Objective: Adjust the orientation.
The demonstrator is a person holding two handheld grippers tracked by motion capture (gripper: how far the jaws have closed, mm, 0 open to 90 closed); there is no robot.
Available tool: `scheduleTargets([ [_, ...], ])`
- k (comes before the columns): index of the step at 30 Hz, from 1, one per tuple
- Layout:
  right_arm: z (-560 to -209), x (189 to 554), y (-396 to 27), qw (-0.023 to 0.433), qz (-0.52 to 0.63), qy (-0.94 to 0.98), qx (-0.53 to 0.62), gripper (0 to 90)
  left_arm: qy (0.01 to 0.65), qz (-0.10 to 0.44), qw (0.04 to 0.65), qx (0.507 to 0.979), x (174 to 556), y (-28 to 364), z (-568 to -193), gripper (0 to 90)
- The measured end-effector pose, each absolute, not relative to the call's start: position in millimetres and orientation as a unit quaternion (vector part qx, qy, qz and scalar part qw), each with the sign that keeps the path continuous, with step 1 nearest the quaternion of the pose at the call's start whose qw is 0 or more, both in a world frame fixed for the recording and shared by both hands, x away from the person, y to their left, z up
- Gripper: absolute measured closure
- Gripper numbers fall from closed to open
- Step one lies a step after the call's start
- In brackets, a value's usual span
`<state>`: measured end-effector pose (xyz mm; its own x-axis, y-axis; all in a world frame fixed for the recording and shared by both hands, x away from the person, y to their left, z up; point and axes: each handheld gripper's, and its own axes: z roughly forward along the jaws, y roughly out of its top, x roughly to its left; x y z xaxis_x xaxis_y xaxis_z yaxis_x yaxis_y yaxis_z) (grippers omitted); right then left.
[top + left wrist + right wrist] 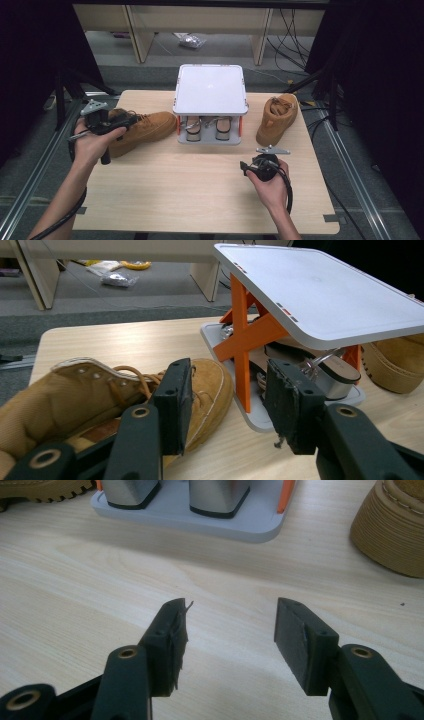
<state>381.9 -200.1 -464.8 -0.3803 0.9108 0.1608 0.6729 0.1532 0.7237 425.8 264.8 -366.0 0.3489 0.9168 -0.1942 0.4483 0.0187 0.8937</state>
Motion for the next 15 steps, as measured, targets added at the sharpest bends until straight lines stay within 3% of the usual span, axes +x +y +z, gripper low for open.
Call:
scheduleTargets([
  [15, -465.5, 379.4, -197.9, 0.152, 0.377, 0.733, 0.545, 47.8, 0.544, 0.262, 0.463, 0.649, 425.9, 296.6, -365.8, 54.6],
])
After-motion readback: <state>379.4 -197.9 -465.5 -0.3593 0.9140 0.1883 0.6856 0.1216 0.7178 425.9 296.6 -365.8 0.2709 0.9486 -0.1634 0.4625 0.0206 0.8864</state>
